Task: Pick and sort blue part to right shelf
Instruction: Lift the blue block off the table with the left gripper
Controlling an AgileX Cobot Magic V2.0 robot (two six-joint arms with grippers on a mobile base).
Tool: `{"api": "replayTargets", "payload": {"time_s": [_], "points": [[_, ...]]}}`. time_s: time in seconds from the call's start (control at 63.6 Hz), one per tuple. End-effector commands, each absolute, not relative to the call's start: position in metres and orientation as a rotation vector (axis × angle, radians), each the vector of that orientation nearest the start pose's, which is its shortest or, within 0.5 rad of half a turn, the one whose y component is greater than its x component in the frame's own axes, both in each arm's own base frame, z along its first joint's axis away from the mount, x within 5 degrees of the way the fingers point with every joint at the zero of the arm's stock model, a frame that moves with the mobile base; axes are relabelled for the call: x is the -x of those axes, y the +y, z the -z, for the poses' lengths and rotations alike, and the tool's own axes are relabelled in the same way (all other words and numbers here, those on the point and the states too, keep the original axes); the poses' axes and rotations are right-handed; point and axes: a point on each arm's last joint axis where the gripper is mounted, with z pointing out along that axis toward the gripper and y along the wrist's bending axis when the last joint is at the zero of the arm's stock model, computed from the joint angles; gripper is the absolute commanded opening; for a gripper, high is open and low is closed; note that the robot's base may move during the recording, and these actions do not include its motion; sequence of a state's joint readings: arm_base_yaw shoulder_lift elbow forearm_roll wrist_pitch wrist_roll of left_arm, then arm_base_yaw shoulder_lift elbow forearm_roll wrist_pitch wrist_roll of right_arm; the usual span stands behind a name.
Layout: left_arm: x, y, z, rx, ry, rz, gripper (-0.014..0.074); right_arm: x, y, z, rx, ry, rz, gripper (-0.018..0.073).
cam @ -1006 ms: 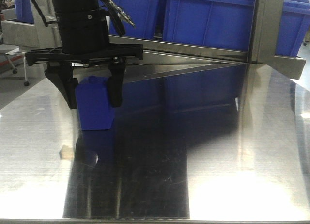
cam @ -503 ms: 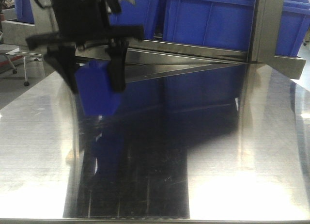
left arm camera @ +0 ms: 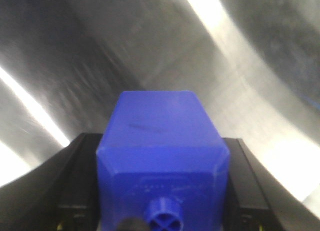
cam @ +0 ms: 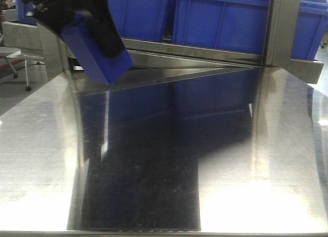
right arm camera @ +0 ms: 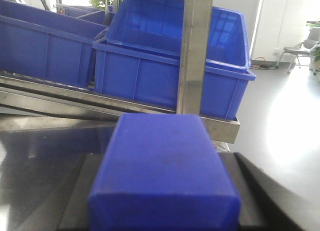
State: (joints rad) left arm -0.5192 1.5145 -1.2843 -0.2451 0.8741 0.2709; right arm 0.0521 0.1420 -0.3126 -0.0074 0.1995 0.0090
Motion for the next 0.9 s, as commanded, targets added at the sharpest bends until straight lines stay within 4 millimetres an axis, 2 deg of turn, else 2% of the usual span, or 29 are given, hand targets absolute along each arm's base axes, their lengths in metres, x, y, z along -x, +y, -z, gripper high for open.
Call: {"api": "replayTargets", "payload": {"time_s": [0.0, 0.189, 0.377, 0.566, 0.723, 0.88], "points": [[-0.258, -0.158, -0.342, -0.723, 2.214, 0.42, 0.0407, -0.051, 0.002, -0.309, 0.041, 1.398, -0.021, 0.0431], [-0.232, -0.122, -0.329, -0.453, 2.057, 0.443, 0.0407, -0.051, 0.002, -0.309, 0.041, 1.398, -0.021, 0.0431], [-0.2, -0.083, -0.313, -0.303, 1.977, 0.376, 0.0406, -0.051, 0.002, -0.309, 0.041, 1.398, -0.021, 0.0431], [-0.169, -0.043, -0.309, -0.103, 1.914, 0.317, 0.0406, -0.051, 0.002, -0.309, 0.041, 1.398, -0.021, 0.0431], [-0.142, -0.022, -0.311, -0.014, 1.825, 0.248, 0.0405, -0.051, 0.002, -0.309, 0.041, 1.398, -0.021, 0.0431], [-0.112, -0.014, -0.319, 0.02, 1.713, 0.219, 0.0405, -0.051, 0.002, -0.309, 0.041, 1.398, -0.021, 0.0431]]}}
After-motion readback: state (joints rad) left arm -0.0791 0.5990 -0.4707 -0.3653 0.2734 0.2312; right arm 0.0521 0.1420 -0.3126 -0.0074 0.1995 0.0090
